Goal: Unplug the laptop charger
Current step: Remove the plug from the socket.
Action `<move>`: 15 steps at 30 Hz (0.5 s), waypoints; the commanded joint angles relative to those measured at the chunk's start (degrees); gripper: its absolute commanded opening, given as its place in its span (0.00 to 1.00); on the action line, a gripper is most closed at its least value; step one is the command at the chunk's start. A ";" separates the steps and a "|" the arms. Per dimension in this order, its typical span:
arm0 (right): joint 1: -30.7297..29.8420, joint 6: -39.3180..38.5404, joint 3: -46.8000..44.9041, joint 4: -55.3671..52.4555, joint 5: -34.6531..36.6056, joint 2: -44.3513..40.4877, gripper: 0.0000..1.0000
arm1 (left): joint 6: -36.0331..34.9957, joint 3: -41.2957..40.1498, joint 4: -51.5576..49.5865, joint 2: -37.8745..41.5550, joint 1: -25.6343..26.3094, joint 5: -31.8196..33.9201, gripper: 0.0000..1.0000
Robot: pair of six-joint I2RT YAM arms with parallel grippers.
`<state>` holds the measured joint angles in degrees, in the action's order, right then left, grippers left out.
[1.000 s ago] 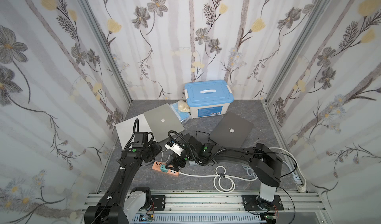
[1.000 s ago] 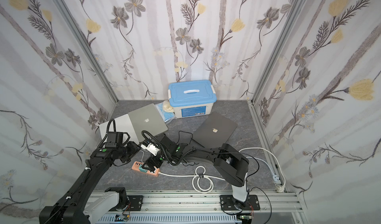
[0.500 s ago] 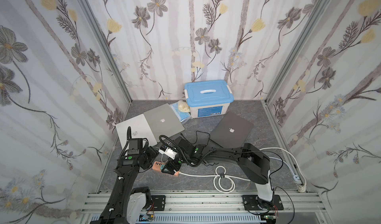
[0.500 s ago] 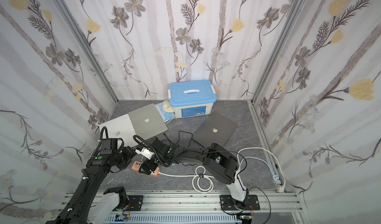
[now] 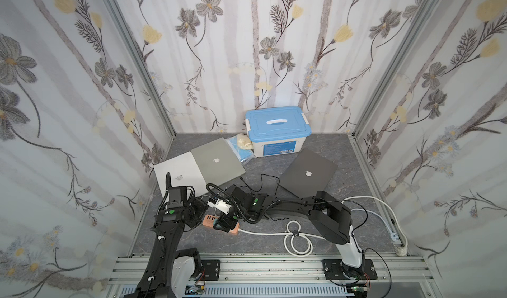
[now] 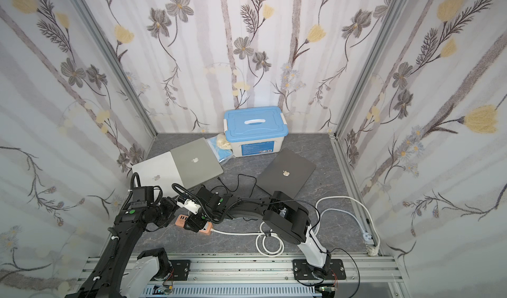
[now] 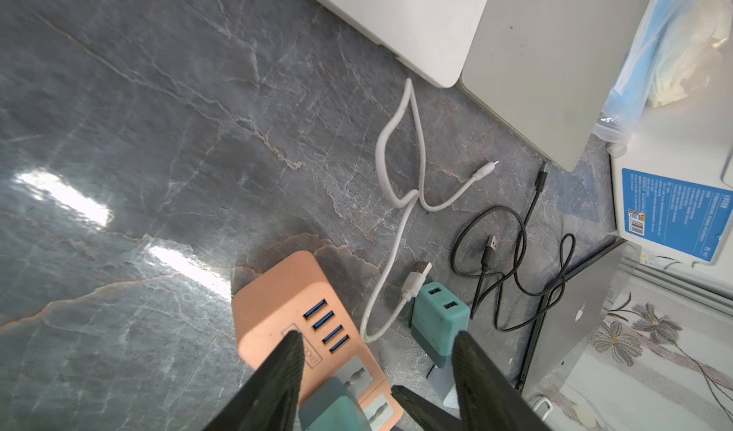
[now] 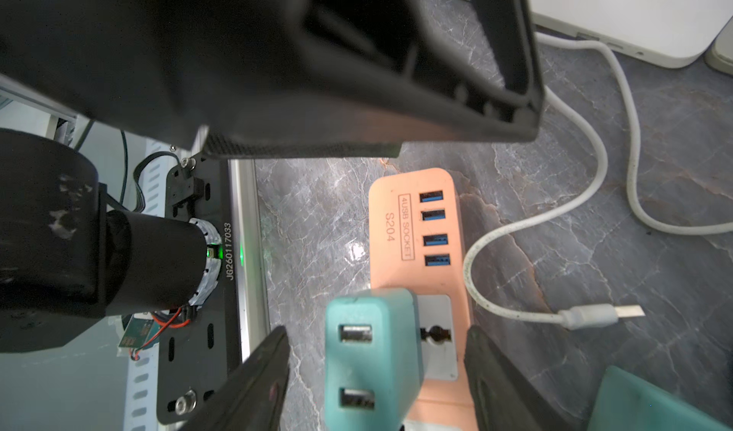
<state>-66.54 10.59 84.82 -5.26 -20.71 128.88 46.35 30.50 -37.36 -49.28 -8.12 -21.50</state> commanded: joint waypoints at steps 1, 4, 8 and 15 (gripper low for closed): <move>-0.45 -1.71 1.26 0.87 0.85 0.95 0.66 | 0.15 -0.09 0.89 0.15 -0.23 -0.65 0.60; -0.73 -2.04 1.32 0.61 2.01 0.95 0.59 | -0.02 0.12 0.81 0.31 -0.54 -0.83 0.60; -1.02 -2.82 1.14 0.01 3.32 0.81 0.43 | -0.16 0.10 0.89 -0.05 -0.68 -0.93 0.63; -0.77 -3.07 -1.57 0.16 4.73 -1.03 0.27 | -1.67 0.25 2.00 -1.80 -0.59 -2.86 0.74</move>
<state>-67.16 9.26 84.40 -4.32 -15.75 128.70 45.89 30.50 -37.65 -50.41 -8.82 -22.17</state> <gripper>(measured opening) 0.275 0.730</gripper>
